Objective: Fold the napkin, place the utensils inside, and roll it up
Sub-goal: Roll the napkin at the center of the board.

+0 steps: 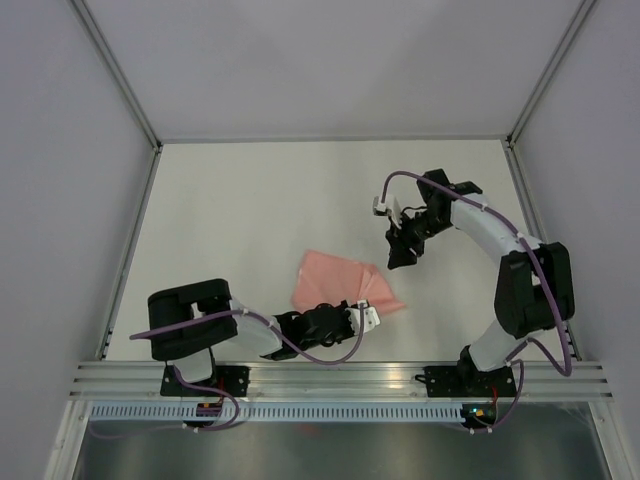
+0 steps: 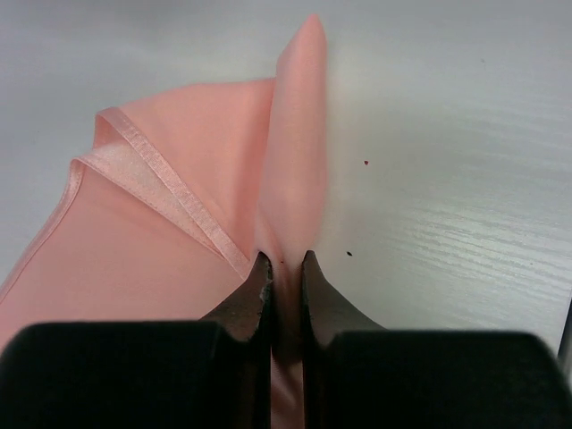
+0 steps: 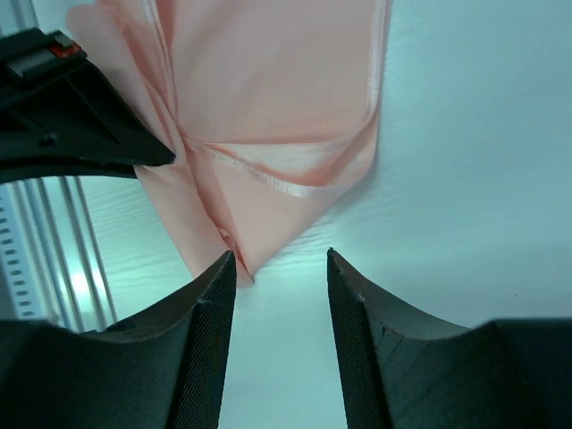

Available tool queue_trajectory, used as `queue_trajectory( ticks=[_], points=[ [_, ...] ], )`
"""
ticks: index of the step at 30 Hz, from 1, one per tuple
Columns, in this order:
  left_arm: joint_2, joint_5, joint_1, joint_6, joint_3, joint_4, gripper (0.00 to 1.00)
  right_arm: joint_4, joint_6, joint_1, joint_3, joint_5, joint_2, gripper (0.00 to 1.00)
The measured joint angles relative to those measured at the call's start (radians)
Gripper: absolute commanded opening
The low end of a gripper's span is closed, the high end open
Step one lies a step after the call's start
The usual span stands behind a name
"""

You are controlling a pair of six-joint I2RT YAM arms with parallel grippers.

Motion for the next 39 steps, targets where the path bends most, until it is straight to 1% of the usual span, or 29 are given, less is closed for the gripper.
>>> queue_trajectory(
  ticks=[4,7,12,15,19,23,29,33,38,39],
  points=[
    [0.006,0.019,0.012,-0.052,-0.030,0.068,0.02,0.057,-0.082,-0.023,-0.166,0.003,-0.153,0.57],
    [0.011,0.028,0.018,-0.085,-0.051,0.115,0.02,0.069,-0.137,-0.017,-0.258,0.005,-0.229,0.58],
    [0.015,0.042,0.026,-0.122,-0.068,0.155,0.02,0.071,-0.215,-0.014,-0.301,0.008,-0.248,0.57],
    [0.018,0.050,0.029,-0.138,-0.074,0.169,0.02,0.103,-0.233,0.001,-0.335,0.020,-0.265,0.57],
    [0.026,0.055,0.033,-0.153,-0.082,0.197,0.02,0.175,-0.231,0.073,-0.431,0.059,-0.323,0.59],
    [0.032,0.058,0.034,-0.169,-0.090,0.222,0.02,0.255,-0.213,0.172,-0.505,0.100,-0.370,0.61],
    [0.034,0.072,0.038,-0.193,-0.101,0.245,0.02,0.351,-0.199,0.269,-0.552,0.155,-0.384,0.61],
    [0.035,0.076,0.038,-0.201,-0.108,0.257,0.02,0.389,-0.195,0.304,-0.570,0.187,-0.380,0.60],
    [0.035,0.079,0.038,-0.208,-0.121,0.276,0.02,0.420,-0.194,0.317,-0.578,0.196,-0.349,0.53],
    [0.035,0.079,0.038,-0.208,-0.123,0.279,0.02,0.423,-0.194,0.317,-0.578,0.195,-0.340,0.50]
  ],
)
